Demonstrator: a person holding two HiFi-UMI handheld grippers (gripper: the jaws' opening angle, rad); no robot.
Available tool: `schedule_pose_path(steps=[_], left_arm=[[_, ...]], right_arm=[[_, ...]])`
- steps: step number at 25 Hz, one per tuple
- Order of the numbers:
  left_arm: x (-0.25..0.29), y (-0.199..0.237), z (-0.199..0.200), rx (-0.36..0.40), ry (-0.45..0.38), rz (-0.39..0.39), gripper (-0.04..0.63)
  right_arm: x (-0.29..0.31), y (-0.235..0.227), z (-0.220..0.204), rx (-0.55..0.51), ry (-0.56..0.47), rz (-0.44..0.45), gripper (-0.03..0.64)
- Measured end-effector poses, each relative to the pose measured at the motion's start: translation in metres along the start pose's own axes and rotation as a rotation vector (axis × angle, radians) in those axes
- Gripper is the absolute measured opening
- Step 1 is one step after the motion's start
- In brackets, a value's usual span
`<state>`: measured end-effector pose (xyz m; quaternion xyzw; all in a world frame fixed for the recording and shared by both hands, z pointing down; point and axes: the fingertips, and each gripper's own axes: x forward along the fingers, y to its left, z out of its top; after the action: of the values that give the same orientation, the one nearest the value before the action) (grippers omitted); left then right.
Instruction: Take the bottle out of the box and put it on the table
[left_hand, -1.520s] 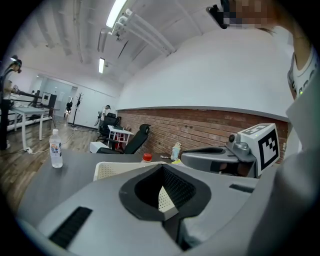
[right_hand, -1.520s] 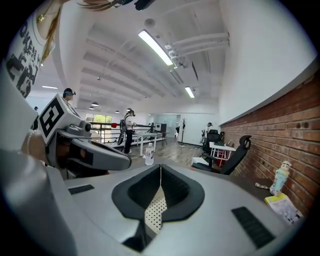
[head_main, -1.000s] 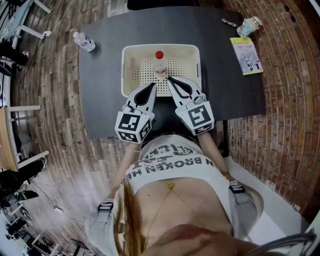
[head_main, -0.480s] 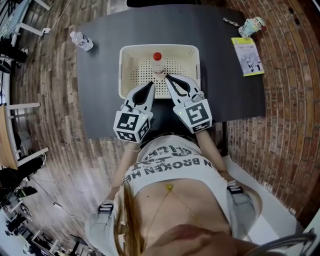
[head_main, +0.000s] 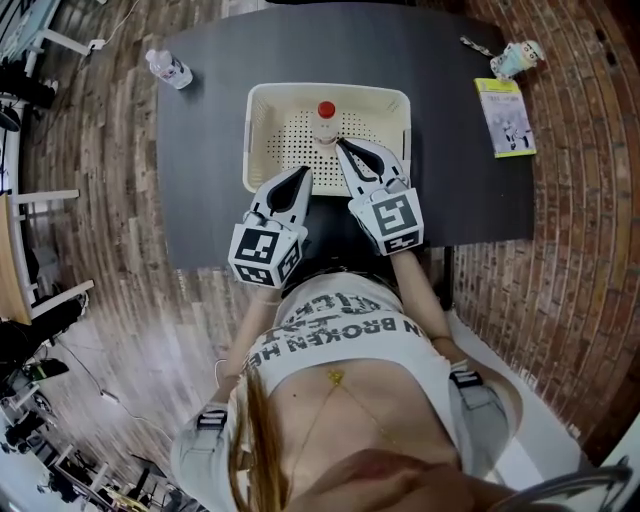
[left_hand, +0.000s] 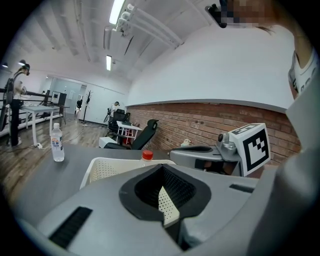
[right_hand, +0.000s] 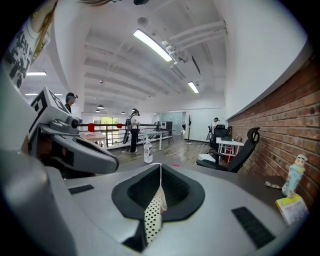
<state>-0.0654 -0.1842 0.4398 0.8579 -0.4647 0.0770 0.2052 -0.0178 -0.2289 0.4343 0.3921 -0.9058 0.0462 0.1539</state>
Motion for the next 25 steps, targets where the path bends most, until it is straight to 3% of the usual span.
schedule_pose_path(steps=[20,23,25], left_arm=[[-0.009,0.045,-0.021,-0.057,0.042,0.077,0.005],[-0.014,0.051,-0.025,-0.065,0.045,0.091,0.005],[-0.017,0.054,-0.026,-0.073,0.043,0.1,0.005]], right_arm=[[0.044,-0.012,-0.041,0.028,0.099,-0.023,0.019],[0.05,-0.019,-0.044,0.059,0.093,-0.048,0.138],[0.055,-0.025,-0.043,0.064,0.087,-0.072,0.175]])
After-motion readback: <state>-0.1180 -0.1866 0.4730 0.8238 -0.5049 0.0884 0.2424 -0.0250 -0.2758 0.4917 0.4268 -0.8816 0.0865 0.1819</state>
